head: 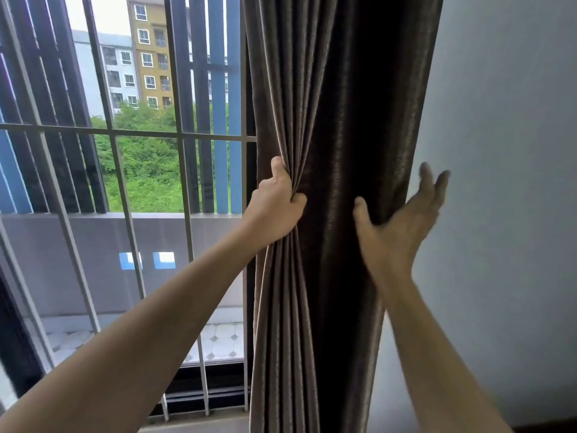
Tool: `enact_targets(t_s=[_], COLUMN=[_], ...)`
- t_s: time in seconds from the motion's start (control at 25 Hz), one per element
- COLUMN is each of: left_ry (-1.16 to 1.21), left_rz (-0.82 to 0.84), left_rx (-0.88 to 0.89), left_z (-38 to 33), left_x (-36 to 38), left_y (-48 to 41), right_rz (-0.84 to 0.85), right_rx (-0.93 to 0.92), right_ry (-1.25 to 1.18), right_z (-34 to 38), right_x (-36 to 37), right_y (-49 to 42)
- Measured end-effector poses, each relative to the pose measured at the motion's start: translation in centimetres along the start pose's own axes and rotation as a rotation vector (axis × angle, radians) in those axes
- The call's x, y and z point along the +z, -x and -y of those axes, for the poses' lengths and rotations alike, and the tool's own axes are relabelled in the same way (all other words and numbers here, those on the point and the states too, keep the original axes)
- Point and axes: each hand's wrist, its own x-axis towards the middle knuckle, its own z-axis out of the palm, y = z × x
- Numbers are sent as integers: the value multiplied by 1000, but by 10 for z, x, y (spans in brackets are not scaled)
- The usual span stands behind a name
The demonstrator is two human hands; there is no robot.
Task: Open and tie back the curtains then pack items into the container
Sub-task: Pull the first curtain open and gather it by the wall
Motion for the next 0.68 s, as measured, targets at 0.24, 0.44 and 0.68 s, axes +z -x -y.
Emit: enact_targets(t_s=[0.24,0.44,0.68], left_ry=[-14,-2,81], left_rz=[49,78,78], left_rx=[8,-8,-10], left_z=[0,4,-2], left_x=[3,0,3], left_y=[-1,-5,-7], right_rz=[607,797,850], right_rx=[-20,-49,-104], right_ry=[51,-66,-79], right_z=[-13,-31,-31], right_x=[31,44,58], right_y=[2,69,76])
